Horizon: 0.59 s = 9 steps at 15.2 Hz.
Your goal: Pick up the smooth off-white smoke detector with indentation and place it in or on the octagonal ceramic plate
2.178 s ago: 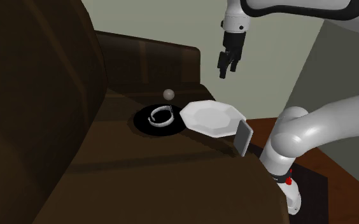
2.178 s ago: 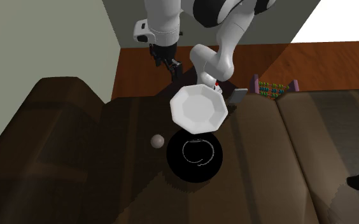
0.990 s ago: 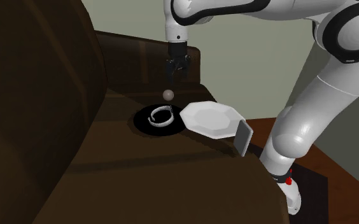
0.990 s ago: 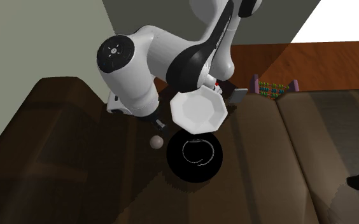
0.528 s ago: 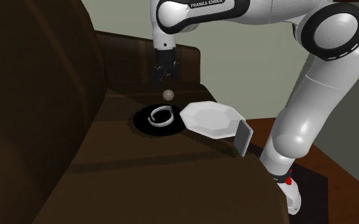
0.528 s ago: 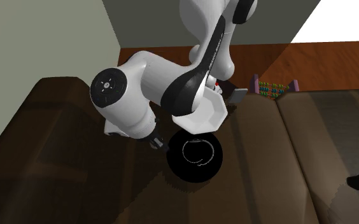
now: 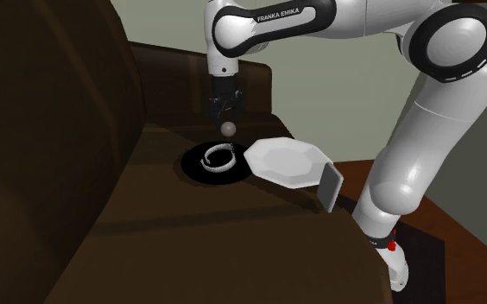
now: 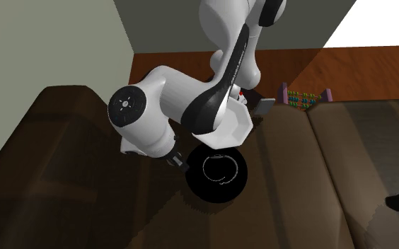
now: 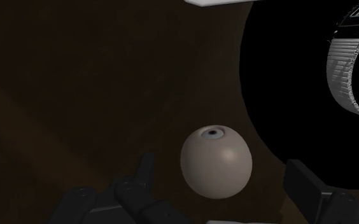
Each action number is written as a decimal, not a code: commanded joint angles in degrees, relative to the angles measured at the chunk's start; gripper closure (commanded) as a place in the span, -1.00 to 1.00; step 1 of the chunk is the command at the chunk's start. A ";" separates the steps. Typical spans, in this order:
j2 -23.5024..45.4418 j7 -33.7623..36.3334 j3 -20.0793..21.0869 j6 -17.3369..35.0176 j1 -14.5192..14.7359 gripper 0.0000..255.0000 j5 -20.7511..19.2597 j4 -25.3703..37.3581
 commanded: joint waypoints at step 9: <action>0.01 0.00 0.00 0.03 0.00 1.00 0.00 -0.02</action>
